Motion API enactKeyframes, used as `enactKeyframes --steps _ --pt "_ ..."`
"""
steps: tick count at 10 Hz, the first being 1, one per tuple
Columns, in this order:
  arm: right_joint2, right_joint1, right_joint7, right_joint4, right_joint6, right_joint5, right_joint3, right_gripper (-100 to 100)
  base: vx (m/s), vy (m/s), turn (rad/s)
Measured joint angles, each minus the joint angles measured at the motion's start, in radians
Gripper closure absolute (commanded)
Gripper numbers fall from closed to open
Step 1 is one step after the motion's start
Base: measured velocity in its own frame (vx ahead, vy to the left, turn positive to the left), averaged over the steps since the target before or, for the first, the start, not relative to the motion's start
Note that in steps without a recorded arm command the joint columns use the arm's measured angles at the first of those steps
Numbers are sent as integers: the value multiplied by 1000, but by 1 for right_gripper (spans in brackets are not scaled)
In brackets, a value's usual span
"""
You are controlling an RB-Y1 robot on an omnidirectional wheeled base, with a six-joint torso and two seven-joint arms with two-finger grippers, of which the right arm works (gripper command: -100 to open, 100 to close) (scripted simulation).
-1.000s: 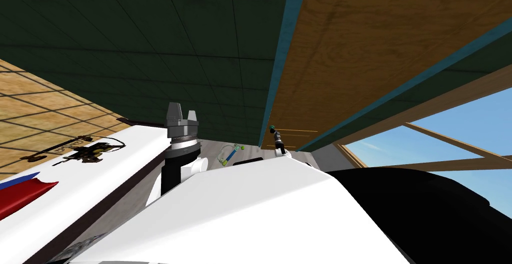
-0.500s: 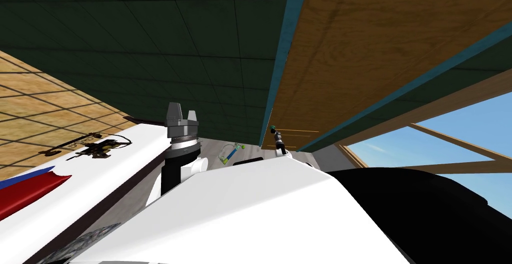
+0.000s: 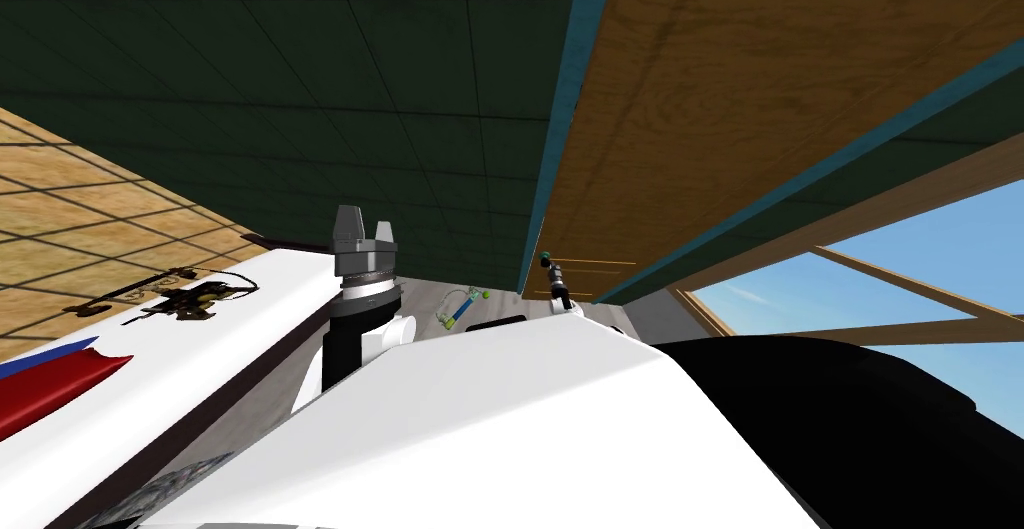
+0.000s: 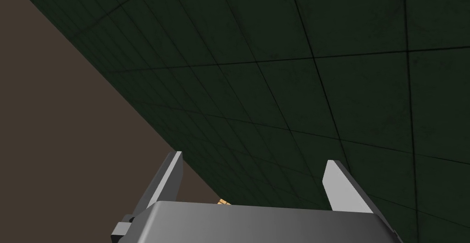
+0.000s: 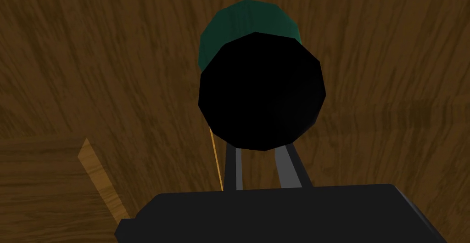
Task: Pull the door open
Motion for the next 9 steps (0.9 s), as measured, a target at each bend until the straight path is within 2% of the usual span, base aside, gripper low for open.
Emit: enactKeyframes --steps 1,2,3,4,5,7,8,9 --pt "0 34 -17 -52 13 -7 4 100 -39 -6 35" --pt "-5 35 -38 -62 29 -12 9 100 -24 3 -17" --pt "-7 11 -44 -20 7 -14 7 100 -25 0 101" --pt "-10 14 -62 -13 -4 -24 9 100 -19 -12 41" --pt "-13 -5 -79 28 -22 -30 11 100 -29 1 60" --pt "-19 14 -122 -9 1 -46 19 100 -16 -4 13" --pt "-23 6 -133 6 -4 -47 22 100 -5 2 -19" --pt "-24 -7 -136 34 -19 -48 22 100 -11 3 14"
